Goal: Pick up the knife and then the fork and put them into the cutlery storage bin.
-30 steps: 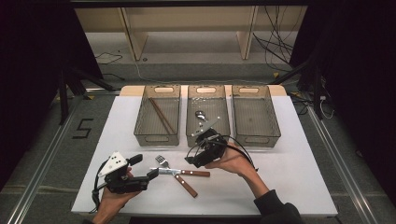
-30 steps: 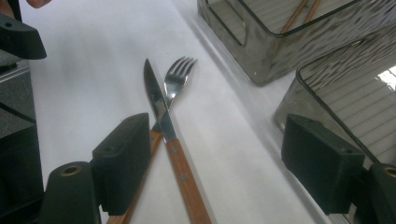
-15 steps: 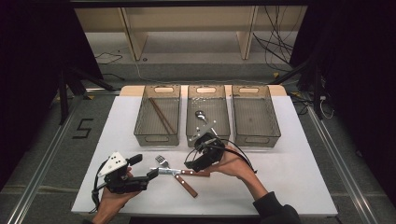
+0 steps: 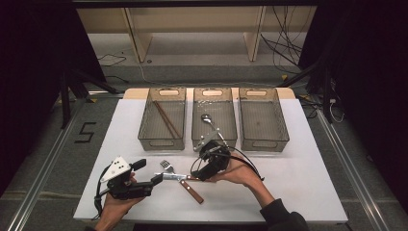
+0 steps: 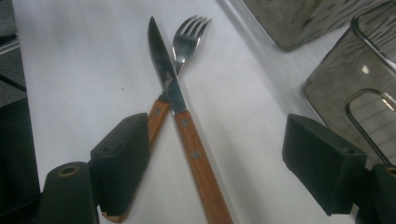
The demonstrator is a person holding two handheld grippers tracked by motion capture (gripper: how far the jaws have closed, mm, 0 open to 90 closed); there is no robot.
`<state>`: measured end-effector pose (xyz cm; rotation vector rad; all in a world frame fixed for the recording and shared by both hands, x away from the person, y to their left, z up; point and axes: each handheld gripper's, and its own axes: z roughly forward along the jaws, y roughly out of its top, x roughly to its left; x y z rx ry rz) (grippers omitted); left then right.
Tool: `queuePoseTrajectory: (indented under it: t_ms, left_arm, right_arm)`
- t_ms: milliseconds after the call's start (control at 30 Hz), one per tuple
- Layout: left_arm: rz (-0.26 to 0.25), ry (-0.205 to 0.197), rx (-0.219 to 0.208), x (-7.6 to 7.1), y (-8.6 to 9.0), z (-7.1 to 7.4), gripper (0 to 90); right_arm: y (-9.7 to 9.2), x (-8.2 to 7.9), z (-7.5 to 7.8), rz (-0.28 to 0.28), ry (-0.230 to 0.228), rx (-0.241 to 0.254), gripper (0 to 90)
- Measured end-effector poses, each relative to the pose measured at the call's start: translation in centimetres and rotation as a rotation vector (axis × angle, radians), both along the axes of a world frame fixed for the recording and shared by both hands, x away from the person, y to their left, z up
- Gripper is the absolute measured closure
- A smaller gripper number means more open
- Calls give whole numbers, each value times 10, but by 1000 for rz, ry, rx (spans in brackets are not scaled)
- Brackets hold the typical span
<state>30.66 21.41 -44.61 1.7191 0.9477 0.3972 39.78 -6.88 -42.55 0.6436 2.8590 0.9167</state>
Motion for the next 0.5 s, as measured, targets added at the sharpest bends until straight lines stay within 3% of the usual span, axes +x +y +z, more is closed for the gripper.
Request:
queuePoseTrajectory:
  t_ms: [500]
  left_arm:
    - [-1, -7, 6, -1, 0, 1, 138]
  right_arm:
    - [13, -2, -14, 44, 21, -119, 290]
